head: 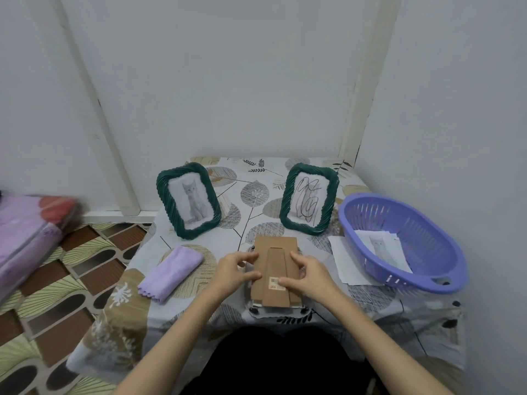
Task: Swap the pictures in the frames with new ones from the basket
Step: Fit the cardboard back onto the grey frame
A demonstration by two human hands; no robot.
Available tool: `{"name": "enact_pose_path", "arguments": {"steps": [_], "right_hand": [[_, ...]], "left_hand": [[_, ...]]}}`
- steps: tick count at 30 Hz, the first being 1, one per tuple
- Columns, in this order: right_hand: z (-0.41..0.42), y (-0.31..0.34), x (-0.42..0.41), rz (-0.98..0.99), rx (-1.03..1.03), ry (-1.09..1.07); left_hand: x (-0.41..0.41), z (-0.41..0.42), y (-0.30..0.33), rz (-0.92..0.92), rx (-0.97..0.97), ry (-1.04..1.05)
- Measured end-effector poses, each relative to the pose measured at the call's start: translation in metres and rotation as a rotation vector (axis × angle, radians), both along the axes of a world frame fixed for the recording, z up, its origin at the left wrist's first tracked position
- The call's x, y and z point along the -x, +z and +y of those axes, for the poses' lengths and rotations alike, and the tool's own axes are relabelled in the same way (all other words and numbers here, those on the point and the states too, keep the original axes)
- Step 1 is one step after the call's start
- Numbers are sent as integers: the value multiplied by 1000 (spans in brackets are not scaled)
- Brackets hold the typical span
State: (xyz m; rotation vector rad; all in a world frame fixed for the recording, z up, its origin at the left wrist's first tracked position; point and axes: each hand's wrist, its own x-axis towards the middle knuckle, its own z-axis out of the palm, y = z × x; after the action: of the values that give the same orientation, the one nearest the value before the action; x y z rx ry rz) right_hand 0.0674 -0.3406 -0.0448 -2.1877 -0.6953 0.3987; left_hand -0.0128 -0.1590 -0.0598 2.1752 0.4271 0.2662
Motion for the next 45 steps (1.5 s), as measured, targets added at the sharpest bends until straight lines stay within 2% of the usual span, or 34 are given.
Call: {"name": "enact_pose_path", "arguments": {"steps": [17, 33, 45], "right_hand": [[-2, -12, -1, -146, 143, 33], [-2, -11, -8, -178, 281, 104], [2, -19, -3, -155, 163, 10]], "left_hand": [[3, 3, -10, 70, -244, -108], [0, 3, -18, 126, -257, -150], [0, 1, -25, 102, -212, -139]]}}
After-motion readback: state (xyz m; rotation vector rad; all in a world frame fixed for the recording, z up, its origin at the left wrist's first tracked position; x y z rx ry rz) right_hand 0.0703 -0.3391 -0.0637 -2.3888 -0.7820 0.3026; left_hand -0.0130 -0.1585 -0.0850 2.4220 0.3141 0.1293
